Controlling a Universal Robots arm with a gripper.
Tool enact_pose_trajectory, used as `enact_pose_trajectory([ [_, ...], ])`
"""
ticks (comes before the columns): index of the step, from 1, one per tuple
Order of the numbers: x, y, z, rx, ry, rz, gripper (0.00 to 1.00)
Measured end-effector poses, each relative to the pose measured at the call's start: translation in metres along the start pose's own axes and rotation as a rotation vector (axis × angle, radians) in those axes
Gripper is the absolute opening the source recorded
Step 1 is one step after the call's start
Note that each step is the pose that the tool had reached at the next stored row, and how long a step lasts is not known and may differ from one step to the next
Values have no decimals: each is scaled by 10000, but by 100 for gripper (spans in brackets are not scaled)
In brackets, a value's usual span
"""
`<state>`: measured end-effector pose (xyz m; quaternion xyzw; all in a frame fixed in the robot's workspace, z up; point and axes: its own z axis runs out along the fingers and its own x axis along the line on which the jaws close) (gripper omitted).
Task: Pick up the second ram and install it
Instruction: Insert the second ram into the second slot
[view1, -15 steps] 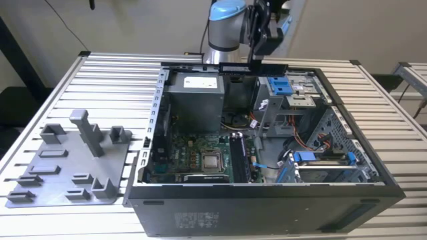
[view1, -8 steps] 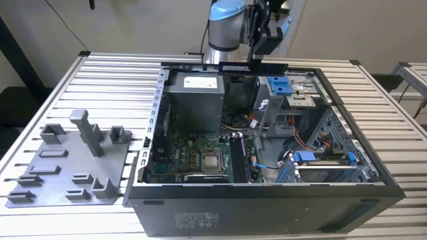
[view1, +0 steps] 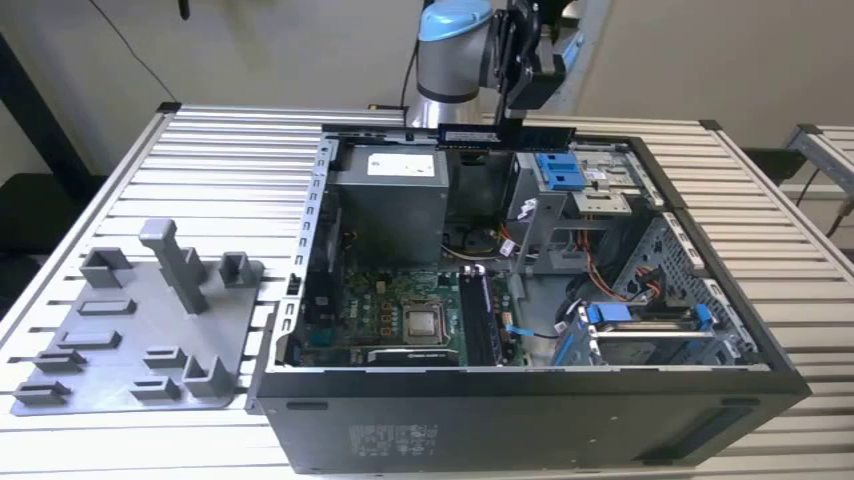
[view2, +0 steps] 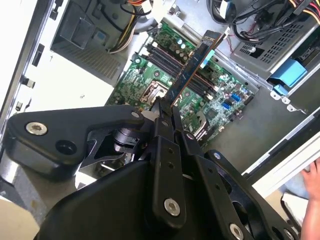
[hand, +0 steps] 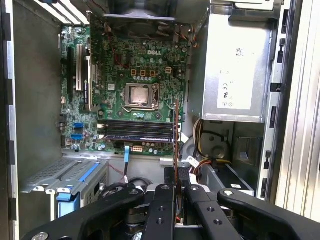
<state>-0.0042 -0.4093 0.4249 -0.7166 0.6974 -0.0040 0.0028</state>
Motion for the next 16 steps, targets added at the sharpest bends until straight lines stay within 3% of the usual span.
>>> enact_pose_trajectory([
  [8,0,0,10,0,4,310,14],
  [16,0,0,20,-3,15,1293,14],
])
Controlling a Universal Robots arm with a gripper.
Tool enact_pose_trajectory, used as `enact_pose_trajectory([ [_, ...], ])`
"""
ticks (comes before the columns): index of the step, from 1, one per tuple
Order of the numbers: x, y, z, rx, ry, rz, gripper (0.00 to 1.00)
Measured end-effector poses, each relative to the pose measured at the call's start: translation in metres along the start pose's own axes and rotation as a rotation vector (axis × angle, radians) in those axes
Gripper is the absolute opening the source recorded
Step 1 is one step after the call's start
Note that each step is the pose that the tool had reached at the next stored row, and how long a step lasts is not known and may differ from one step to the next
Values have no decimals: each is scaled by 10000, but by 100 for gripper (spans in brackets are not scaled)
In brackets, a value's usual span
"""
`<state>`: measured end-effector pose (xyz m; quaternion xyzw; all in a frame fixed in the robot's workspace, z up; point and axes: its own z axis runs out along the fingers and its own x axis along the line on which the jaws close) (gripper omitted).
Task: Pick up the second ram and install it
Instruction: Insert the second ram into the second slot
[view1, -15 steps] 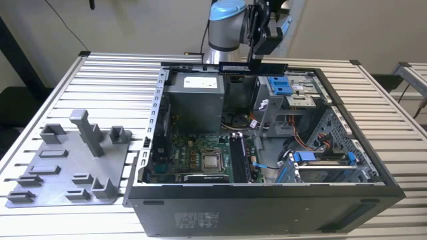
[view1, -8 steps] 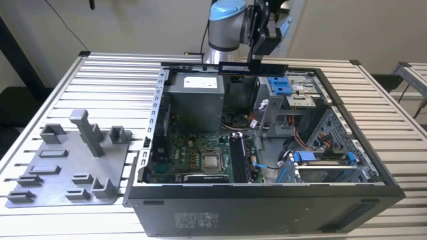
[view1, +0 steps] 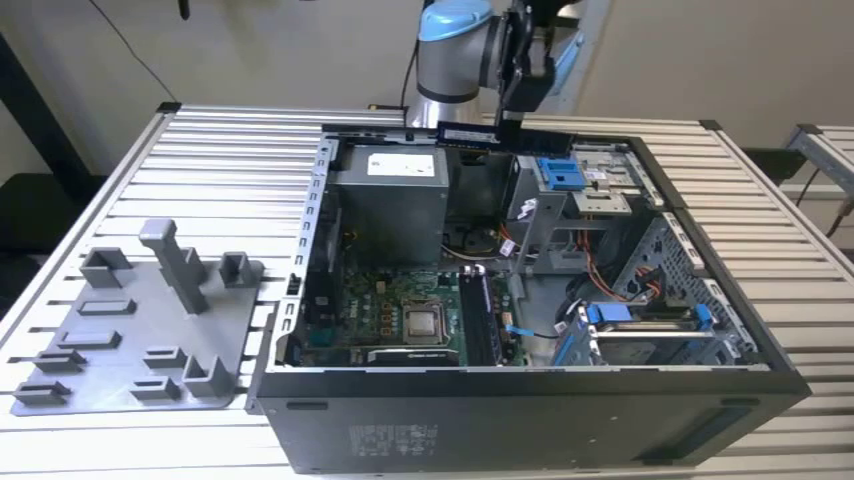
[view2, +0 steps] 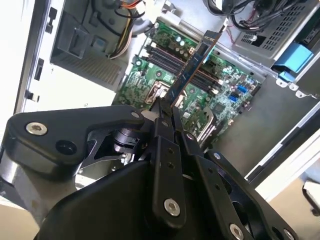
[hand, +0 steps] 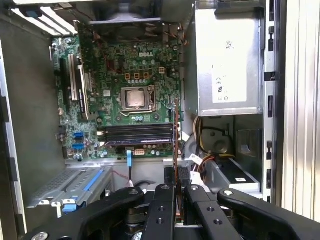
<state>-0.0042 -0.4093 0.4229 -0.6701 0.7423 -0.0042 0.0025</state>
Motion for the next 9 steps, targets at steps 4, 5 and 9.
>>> enact_pose_trajectory([
  [4,0,-1,6,-1,5,481,14],
  [5,0,-2,7,-1,6,574,14],
  [9,0,-3,10,-2,11,1121,14],
])
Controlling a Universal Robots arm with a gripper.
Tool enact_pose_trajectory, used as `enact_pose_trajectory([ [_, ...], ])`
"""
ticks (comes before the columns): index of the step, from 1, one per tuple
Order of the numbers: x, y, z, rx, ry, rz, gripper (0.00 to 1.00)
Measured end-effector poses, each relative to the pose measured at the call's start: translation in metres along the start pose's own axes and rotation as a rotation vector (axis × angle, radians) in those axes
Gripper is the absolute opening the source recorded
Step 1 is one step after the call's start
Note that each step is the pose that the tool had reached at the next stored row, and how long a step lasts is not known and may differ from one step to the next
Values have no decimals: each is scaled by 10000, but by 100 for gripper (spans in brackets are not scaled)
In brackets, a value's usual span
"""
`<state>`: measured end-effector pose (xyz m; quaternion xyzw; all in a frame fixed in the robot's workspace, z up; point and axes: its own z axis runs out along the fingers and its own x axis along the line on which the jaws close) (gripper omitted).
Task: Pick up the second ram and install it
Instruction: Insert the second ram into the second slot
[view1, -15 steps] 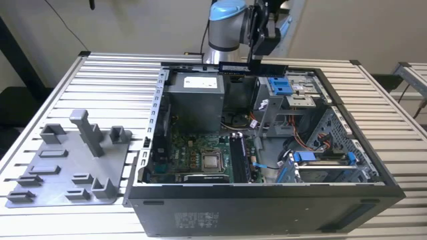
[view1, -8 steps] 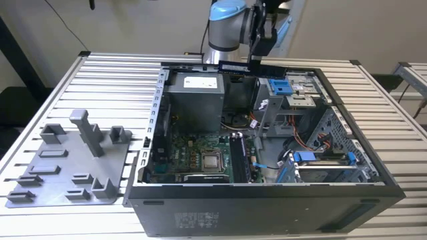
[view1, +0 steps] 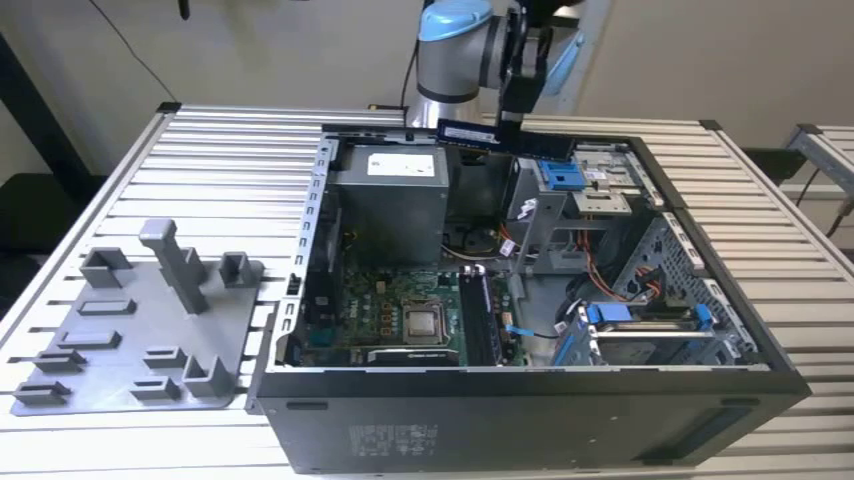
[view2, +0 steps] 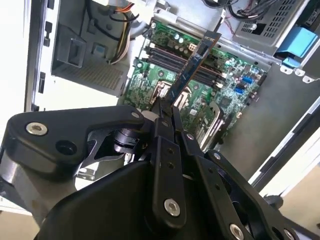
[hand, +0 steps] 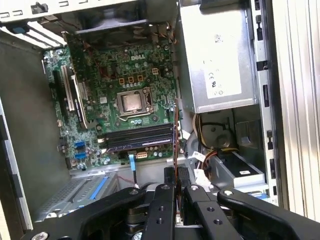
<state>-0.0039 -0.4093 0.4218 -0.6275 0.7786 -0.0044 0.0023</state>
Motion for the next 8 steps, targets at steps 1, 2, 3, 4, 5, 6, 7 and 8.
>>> enact_pose_trajectory([
  [1,0,0,1,0,2,146,14],
  [2,0,0,1,-1,3,266,14],
  [3,0,-1,2,-1,4,375,14],
  [4,0,-1,3,-1,5,504,14],
  [5,0,-1,4,-1,6,628,14],
  [6,0,-2,4,-1,8,726,14],
  [7,0,-3,4,-2,9,826,14],
  [8,-1,-3,6,-2,10,937,14],
])
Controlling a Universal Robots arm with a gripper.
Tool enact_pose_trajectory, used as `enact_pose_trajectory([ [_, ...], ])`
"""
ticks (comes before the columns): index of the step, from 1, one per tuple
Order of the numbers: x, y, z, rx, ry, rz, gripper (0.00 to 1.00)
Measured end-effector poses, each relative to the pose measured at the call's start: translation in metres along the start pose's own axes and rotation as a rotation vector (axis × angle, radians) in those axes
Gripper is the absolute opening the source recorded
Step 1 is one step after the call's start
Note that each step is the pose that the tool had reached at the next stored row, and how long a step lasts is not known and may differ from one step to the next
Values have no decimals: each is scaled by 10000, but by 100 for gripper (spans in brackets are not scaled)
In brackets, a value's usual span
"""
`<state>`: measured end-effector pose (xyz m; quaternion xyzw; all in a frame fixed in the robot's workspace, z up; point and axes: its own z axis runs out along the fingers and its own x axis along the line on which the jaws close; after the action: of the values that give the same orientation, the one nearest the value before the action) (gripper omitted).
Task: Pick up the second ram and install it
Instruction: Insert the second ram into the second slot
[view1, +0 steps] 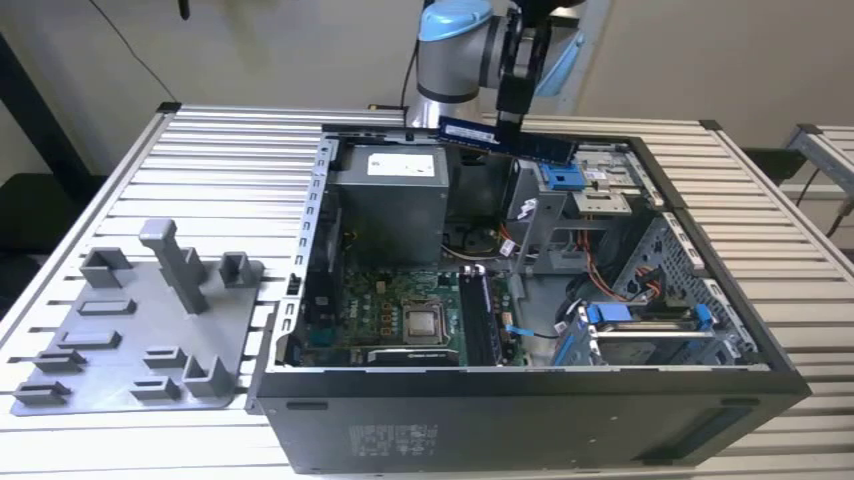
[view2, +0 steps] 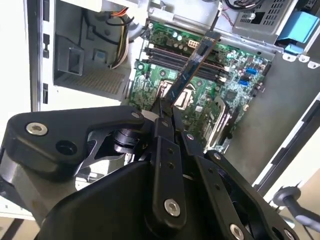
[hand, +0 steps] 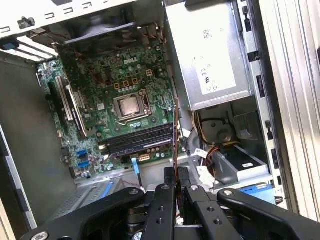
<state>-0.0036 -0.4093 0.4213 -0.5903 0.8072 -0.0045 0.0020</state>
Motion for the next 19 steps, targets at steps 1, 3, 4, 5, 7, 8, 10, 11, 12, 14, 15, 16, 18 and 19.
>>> enact_pose_trajectory([
  [1,0,0,1,-1,1,133,14],
  [3,-1,0,3,-1,2,354,14],
  [4,-2,0,4,-1,1,447,14],
  [5,-2,0,4,-1,4,541,14],
  [7,-3,0,4,-1,8,749,14],
  [8,-3,0,4,-2,9,872,14],
  [10,-3,0,6,-2,11,1142,14],
  [11,-3,0,7,-2,12,1270,14],
  [12,-3,0,8,-3,13,1395,14],
  [14,-3,0,10,-3,17,1649,14],
  [15,-3,0,11,-4,18,1790,14],
  [16,-3,0,12,-4,19,1937,14],
  [18,-3,1,14,-5,22,2197,14],
  [19,-3,0,16,-5,22,2322,14],
])
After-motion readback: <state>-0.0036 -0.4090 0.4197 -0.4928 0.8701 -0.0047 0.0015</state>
